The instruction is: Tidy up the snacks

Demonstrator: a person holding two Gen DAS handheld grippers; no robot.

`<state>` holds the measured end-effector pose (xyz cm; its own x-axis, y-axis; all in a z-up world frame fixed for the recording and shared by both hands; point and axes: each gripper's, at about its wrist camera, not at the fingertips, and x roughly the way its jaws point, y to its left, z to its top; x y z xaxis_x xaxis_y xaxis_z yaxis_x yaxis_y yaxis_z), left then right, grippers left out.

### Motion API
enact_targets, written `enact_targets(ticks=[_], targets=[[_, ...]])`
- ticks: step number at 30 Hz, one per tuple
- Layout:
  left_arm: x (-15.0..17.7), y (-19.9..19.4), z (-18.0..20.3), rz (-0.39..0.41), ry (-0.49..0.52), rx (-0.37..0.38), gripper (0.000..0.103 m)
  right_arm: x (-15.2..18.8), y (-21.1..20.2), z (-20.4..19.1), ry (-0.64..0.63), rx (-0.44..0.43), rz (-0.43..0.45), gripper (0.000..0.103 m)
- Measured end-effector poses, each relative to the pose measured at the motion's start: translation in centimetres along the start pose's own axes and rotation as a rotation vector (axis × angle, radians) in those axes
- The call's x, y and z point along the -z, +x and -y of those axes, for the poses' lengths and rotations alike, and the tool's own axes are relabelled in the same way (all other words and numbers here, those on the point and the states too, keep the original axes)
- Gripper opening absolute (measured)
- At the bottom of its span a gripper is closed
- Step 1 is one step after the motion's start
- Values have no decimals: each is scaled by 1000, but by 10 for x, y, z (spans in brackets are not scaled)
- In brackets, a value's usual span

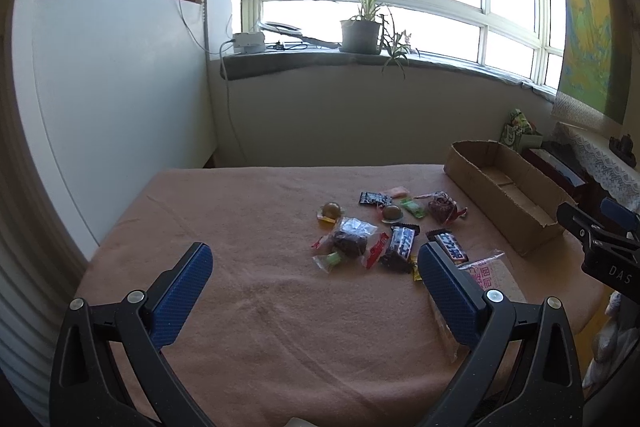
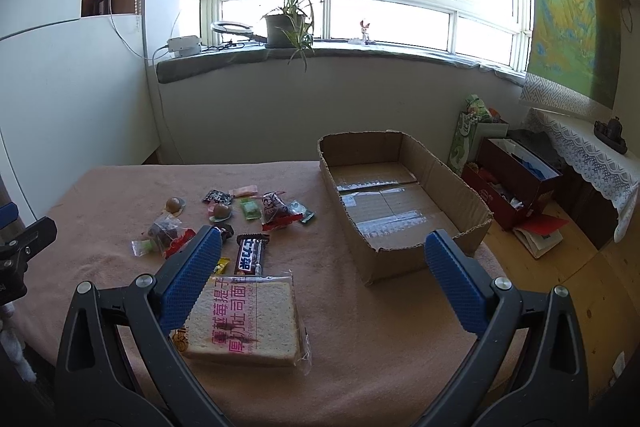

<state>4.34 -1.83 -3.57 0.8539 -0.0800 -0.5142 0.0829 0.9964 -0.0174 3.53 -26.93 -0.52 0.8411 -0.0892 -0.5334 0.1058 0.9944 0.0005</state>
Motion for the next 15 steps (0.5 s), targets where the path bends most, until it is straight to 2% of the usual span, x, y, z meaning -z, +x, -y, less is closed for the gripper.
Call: enact_targets(ticks=[15], targets=[[0, 4, 0, -15, 11, 6, 100, -1, 6, -1, 2, -17, -2, 103]])
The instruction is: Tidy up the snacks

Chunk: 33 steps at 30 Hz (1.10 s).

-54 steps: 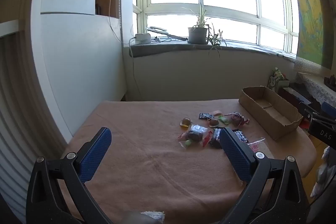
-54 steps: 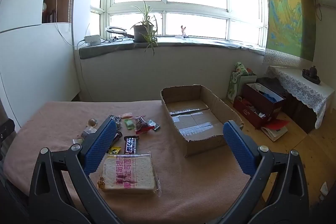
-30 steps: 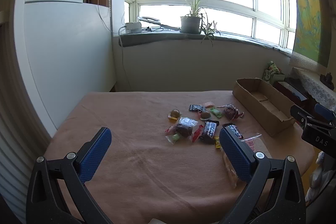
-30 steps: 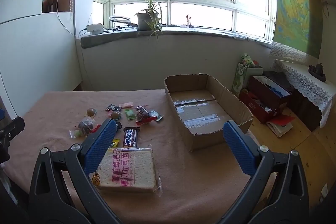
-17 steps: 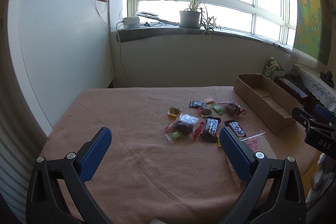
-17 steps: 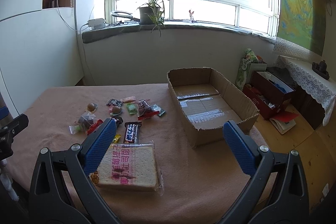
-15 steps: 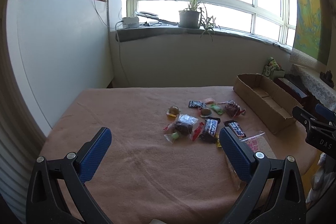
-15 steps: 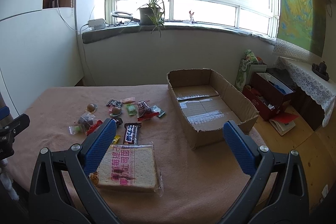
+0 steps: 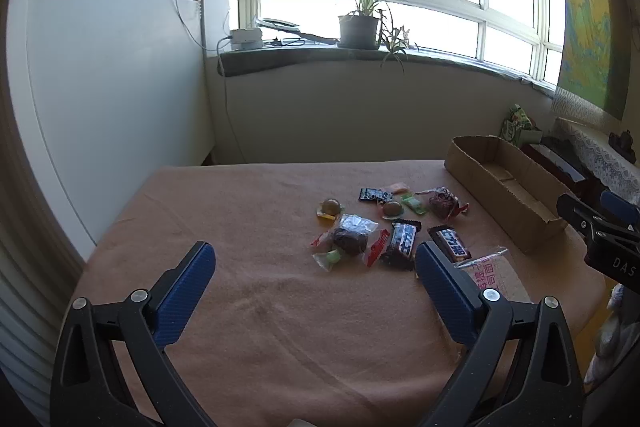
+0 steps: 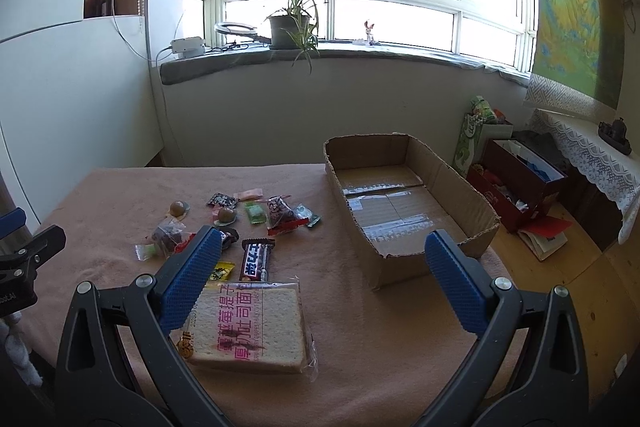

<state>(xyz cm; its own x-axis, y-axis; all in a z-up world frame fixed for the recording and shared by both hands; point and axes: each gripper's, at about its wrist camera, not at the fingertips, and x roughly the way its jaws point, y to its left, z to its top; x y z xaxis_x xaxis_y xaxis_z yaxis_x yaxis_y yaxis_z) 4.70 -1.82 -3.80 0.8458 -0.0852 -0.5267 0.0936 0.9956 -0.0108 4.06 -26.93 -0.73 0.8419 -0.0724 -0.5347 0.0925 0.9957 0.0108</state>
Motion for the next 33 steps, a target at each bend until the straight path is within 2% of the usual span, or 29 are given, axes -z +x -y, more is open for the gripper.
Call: enact_targets(ticks=[24, 33], targets=[[3, 4, 2, -18, -1, 43, 94, 7, 1, -9, -19, -4, -27, 103], [6, 13, 6, -46, 0, 60, 94, 11, 10, -4, 4, -41, -67, 103]])
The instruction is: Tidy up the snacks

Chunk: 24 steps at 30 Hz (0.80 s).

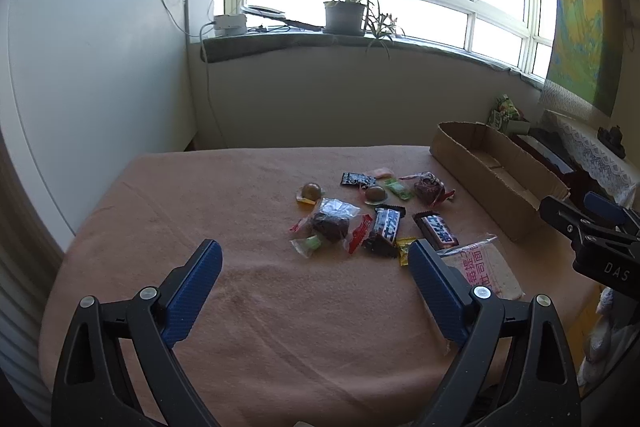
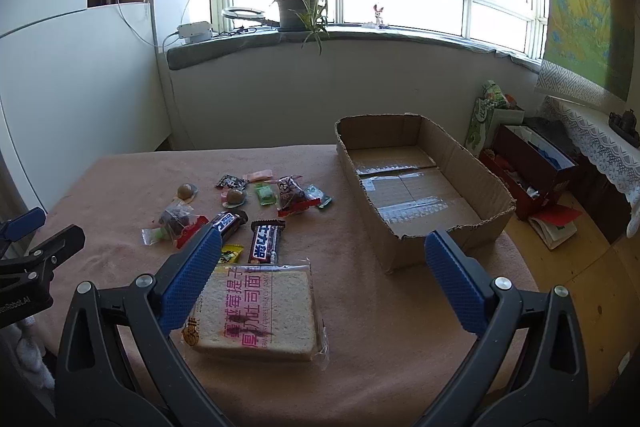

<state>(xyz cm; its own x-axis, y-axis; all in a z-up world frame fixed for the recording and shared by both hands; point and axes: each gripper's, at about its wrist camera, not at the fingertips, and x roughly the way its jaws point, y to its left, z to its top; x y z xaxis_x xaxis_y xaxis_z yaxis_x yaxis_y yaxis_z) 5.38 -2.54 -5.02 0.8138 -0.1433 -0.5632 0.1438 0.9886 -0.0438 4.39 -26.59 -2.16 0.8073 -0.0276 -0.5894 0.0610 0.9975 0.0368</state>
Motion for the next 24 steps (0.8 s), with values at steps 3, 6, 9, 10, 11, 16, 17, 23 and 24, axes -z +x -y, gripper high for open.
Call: enact_targets(ticks=[3, 6, 9, 10, 11, 16, 17, 23, 24], targets=[[2, 2, 2, -8, 1, 6, 94, 2, 4, 1, 2, -7, -16, 103], [3, 4, 2, -15, -2, 10, 94, 4, 8, 5, 15, -25, -36, 103], [4, 6, 2, -26, -5, 21, 93, 6, 10, 8, 26, -40, -53, 103], [4, 7, 2, -33, -8, 32, 93, 8, 11, 9, 27, -47, -59, 103], [4, 9, 1, -42, -11, 43, 93, 9, 12, 10, 28, -59, -67, 103], [11, 19, 3, -98, -37, 106, 88, 18, 27, 13, 59, -144, -147, 94], [13, 21, 4, -117, -47, 129, 88, 20, 30, 14, 65, -160, -163, 94], [25, 35, 14, -209, -84, 233, 81, 35, 43, 16, 96, -241, -247, 89], [26, 36, 16, -222, -89, 253, 78, 37, 46, 17, 105, -257, -261, 87]])
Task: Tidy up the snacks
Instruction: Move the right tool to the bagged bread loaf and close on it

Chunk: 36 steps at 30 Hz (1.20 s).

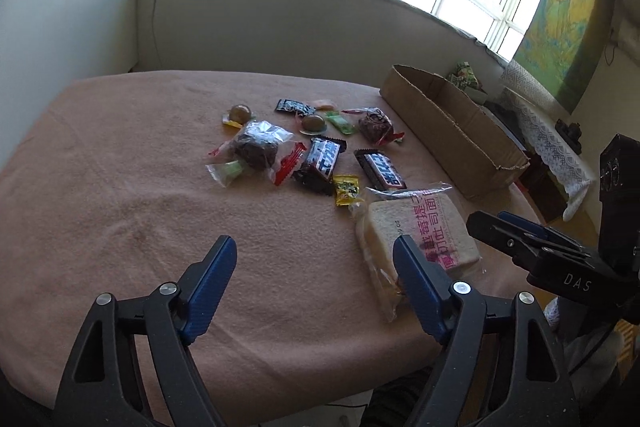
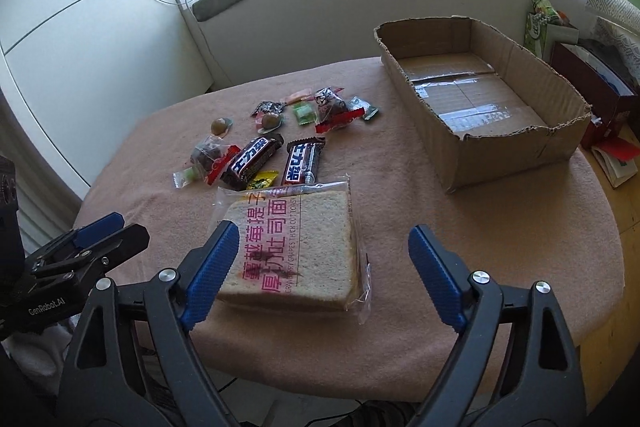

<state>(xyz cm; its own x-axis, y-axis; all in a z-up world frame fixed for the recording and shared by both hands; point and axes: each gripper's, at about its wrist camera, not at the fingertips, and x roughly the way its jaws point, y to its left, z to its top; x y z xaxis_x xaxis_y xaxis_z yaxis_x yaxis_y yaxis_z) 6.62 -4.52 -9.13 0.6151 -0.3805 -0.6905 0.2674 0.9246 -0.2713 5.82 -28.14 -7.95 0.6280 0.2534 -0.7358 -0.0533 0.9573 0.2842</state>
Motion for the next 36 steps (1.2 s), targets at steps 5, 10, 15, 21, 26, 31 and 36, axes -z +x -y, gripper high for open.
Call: enact_targets(ticks=[5, 10, 15, 21, 26, 31, 36], targets=[[5, 13, 7, -67, -34, 104, 76, 5, 12, 6, 35, -41, -50, 81], [7, 26, 14, -118, -52, 176, 73, 6, 21, 9, 48, -57, -81, 79], [8, 41, 14, -182, -95, 246, 67, 4, 30, 15, 77, -85, -114, 68], [10, 55, 14, -219, -116, 269, 55, 2, 38, 21, 90, -109, -136, 64], [10, 58, 19, -220, -104, 282, 51, 1, 41, 16, 64, -116, -151, 64], [9, 58, 24, -213, -75, 267, 51, 1, 42, 15, 52, -121, -163, 64], [8, 61, 24, -211, -65, 267, 51, -1, 48, 22, 74, -153, -191, 64]])
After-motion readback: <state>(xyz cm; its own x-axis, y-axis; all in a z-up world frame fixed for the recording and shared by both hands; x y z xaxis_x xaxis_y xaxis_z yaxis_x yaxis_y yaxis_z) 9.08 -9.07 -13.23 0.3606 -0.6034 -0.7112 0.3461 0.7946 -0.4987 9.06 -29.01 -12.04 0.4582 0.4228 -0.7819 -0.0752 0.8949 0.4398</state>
